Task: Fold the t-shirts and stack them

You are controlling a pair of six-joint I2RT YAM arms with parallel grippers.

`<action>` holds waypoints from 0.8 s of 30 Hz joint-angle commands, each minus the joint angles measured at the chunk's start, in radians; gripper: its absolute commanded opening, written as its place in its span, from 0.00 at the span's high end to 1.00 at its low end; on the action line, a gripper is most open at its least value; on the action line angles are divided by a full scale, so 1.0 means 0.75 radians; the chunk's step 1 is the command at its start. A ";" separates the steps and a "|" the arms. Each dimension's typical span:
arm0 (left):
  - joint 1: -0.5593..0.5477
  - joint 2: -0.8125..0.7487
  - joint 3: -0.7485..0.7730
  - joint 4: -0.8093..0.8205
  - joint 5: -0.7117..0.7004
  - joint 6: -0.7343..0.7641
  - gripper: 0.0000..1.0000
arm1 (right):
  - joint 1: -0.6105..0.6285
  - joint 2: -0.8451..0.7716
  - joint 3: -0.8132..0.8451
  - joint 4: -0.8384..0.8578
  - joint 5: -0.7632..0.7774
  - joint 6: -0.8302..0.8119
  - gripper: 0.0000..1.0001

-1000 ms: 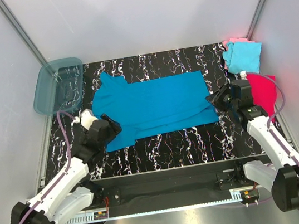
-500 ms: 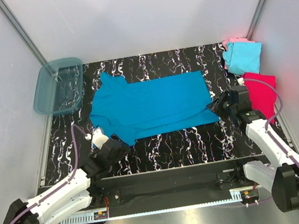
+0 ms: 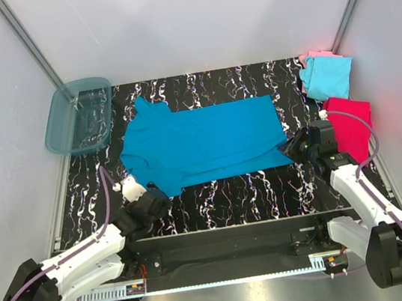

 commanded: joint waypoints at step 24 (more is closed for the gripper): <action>0.311 -0.057 -0.154 0.279 0.145 0.062 0.25 | 0.001 -0.004 -0.033 0.088 -0.019 -0.035 0.69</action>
